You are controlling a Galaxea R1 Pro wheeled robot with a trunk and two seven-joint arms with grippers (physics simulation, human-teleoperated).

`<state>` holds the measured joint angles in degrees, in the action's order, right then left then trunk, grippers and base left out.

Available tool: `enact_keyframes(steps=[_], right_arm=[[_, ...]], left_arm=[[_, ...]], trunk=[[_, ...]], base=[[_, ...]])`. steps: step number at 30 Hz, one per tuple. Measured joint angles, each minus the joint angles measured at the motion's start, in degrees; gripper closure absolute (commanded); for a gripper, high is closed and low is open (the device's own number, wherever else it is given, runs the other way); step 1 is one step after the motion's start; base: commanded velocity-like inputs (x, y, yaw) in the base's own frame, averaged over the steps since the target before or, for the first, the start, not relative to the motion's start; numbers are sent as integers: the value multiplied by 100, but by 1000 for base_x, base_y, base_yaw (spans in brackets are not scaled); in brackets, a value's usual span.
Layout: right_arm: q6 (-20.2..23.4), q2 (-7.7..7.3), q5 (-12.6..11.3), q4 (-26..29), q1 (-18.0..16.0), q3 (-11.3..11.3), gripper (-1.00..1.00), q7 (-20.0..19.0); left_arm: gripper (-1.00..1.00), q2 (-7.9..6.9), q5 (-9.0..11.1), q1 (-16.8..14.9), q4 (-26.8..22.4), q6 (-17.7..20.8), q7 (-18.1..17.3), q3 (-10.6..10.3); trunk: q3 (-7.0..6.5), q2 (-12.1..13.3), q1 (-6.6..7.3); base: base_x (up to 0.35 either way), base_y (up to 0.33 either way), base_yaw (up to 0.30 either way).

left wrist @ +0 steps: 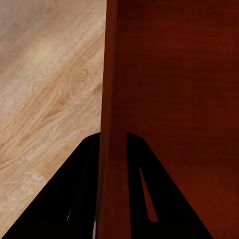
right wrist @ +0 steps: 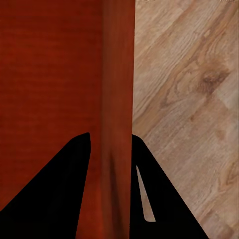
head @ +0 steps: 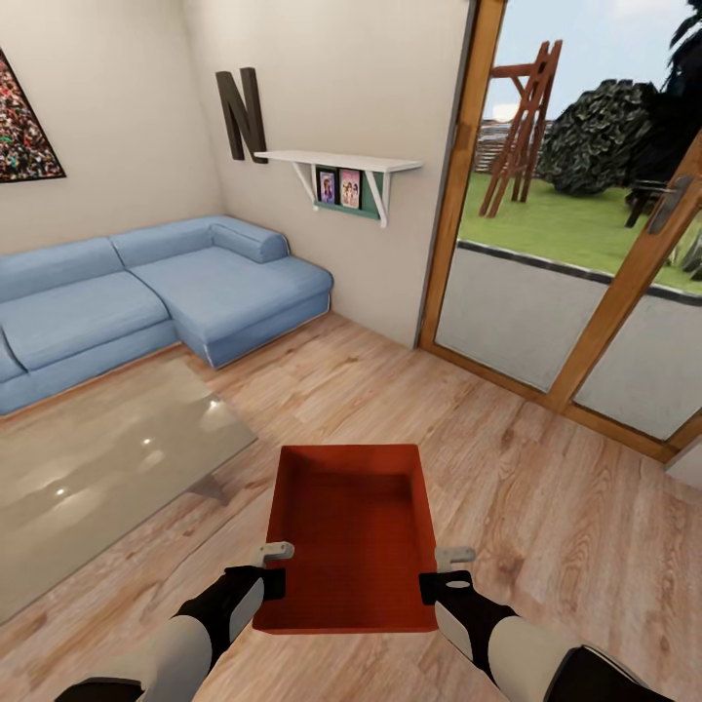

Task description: Move the two storage containers from the living room to the garage. In the garage, place one container on the floor and stack the other container on top of it (either order is fine).

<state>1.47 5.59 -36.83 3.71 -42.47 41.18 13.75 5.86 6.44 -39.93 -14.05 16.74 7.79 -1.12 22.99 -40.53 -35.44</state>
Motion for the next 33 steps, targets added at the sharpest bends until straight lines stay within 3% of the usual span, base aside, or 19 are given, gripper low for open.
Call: enact_keyframes(steps=[33], right_arm=[[-8,9,1,-1,0,-3,100,15]], left_arm=[[100,-7,-3,1,-8,0,-11,-4]], trunk=[[-893,1327,726]], base=[[0,0,0]])
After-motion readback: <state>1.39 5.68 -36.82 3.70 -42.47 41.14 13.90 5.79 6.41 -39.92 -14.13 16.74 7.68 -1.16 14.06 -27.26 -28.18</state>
